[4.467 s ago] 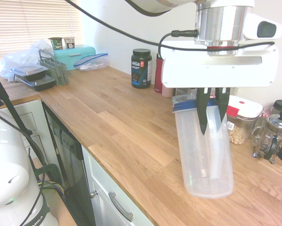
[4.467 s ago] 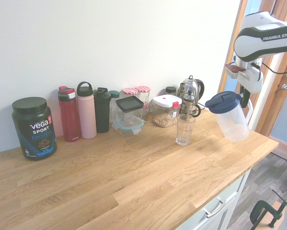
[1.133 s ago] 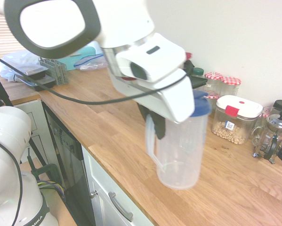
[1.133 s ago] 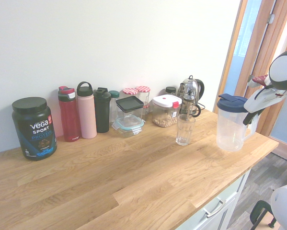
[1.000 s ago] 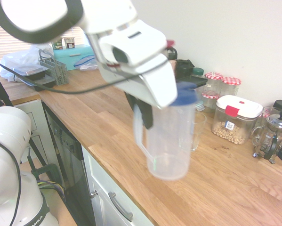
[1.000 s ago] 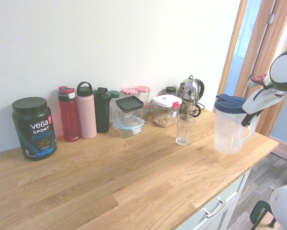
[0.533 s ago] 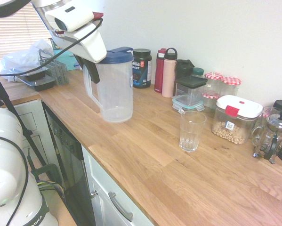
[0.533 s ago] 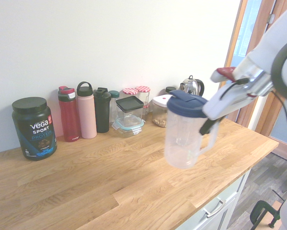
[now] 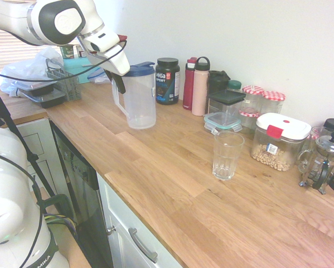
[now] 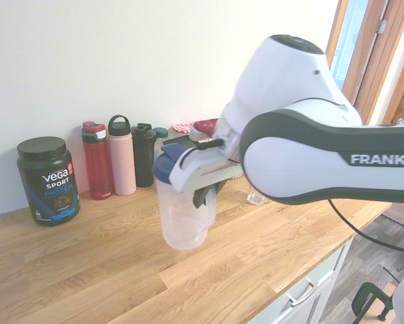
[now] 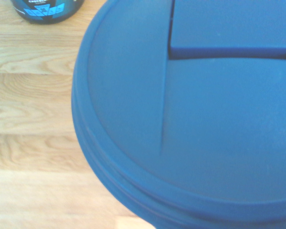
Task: Pour me some water
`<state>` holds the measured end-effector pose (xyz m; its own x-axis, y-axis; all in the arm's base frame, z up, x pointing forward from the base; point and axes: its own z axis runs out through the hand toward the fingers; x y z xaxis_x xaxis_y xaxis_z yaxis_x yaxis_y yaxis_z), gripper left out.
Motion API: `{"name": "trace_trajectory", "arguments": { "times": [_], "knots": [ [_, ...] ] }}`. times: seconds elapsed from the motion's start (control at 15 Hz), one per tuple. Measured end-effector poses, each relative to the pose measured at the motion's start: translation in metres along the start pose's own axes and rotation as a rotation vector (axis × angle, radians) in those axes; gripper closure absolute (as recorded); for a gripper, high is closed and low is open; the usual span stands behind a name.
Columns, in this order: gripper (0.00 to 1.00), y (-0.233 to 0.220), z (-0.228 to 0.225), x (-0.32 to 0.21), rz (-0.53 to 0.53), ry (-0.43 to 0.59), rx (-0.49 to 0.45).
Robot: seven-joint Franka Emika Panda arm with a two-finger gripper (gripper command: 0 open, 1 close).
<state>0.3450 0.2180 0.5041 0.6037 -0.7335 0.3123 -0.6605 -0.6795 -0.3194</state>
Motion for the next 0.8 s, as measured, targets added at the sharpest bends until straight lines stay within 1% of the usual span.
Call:
{"name": "trace_trajectory", "arguments": {
  "times": [0.27, 0.47, 0.6, 0.8],
  "knots": [
    [1.00, -0.018, 0.026, 0.002, 0.077, -0.002, -0.020],
    [1.00, -0.024, 0.044, 0.002, 0.113, -0.025, -0.009],
    [1.00, -0.028, 0.047, -0.001, 0.100, -0.027, 0.011],
    [1.00, -0.034, 0.046, -0.007, 0.047, -0.019, 0.038]
  ]
}}
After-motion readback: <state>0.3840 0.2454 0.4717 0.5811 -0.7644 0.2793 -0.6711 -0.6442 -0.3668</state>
